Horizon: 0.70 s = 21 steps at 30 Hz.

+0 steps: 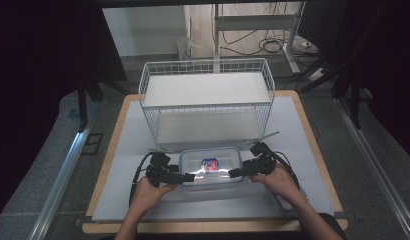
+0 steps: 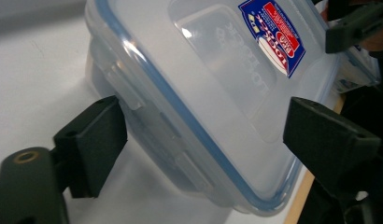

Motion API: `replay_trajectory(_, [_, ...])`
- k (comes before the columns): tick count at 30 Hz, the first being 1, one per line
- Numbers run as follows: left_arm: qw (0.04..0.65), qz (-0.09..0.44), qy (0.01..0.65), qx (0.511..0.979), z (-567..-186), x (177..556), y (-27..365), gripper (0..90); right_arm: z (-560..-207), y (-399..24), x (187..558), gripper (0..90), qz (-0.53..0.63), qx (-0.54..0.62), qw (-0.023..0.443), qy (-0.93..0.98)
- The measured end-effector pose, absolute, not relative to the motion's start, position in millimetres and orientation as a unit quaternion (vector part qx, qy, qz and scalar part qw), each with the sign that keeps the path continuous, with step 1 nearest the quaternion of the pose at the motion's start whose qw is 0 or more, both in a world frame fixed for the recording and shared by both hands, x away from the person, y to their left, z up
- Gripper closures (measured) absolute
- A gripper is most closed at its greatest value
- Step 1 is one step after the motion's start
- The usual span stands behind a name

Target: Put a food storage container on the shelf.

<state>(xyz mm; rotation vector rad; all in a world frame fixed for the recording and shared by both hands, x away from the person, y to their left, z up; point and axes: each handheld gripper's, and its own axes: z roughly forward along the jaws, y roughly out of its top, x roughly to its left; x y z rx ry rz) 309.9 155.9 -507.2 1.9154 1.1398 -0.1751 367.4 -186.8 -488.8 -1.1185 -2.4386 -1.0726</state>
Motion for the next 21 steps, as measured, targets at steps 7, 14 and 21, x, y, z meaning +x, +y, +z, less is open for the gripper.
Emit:
replay_trajectory(7, [0.465,-0.071,0.462,0.752,-505,299,168,33.9,-481,-195,365,34.4,-0.399,-0.386,0.109,-0.825])
replay_trajectory(14, [0.480,-0.076,0.469,0.737,-507,295,172,38.2,-484,-199,365,35.2,-0.398,-0.391,0.135,-0.819])
replay_trajectory(21, [0.489,-0.066,0.474,0.729,-507,287,172,42.5,-483,-207,360,46.6,-0.419,-0.395,0.137,-0.806])
